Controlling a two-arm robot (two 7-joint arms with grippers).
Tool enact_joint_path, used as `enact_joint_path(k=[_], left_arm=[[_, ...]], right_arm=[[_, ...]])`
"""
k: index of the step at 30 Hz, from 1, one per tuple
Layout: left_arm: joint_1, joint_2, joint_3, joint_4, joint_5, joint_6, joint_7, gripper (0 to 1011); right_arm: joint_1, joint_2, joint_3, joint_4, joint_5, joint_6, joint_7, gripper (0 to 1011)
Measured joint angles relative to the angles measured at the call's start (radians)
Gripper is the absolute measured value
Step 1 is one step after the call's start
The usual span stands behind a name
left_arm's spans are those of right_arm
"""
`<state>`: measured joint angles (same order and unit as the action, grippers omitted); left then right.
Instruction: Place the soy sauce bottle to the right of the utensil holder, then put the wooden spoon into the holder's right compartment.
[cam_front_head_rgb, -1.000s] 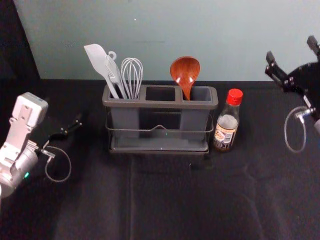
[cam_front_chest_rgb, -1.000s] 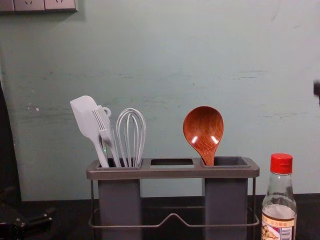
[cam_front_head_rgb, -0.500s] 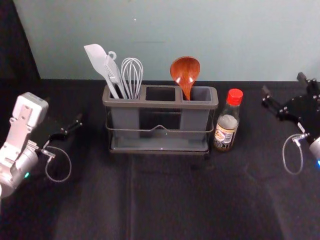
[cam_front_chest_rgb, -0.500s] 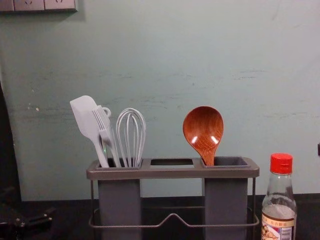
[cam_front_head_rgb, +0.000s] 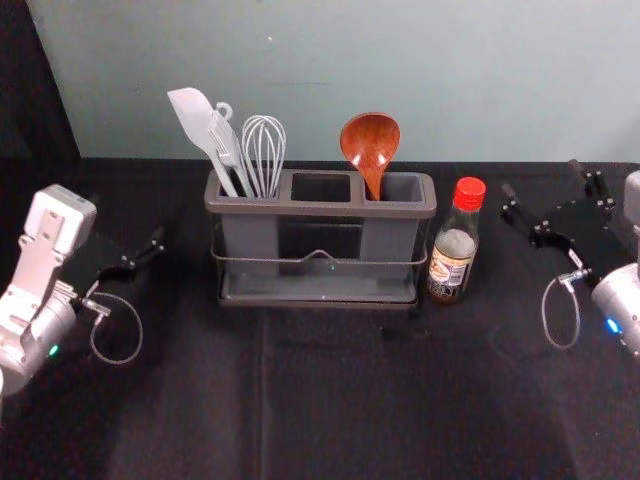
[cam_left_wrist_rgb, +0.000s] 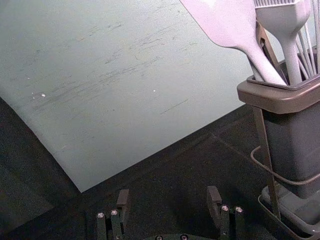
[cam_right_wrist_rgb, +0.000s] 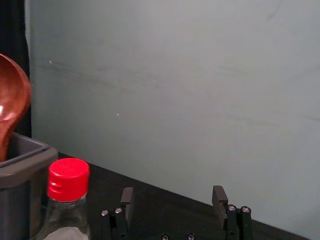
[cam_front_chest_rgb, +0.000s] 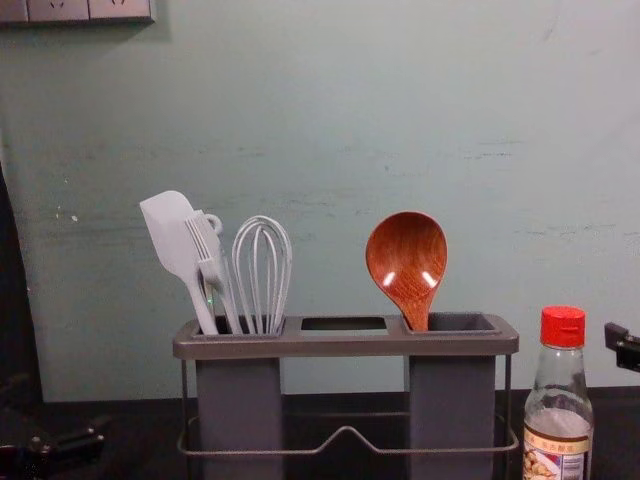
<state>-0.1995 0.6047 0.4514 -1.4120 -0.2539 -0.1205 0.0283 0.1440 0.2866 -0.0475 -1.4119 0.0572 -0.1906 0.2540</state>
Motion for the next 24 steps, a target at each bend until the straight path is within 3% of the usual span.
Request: enact_joint_path(k=[10,24], left_arm=[[0.000,0.000,0.000,0.000,0.000,0.000,0.000,1000],[0.000,0.000,0.000,0.000,0.000,0.000,0.000,1000]], right_arm=[[0.034,-0.036,-0.018,0.028,-0.025,0.117,-0.061,1003],[-0.011,-0.042,-0.006,-0.035,-0.030,0.157,-0.077,1003]])
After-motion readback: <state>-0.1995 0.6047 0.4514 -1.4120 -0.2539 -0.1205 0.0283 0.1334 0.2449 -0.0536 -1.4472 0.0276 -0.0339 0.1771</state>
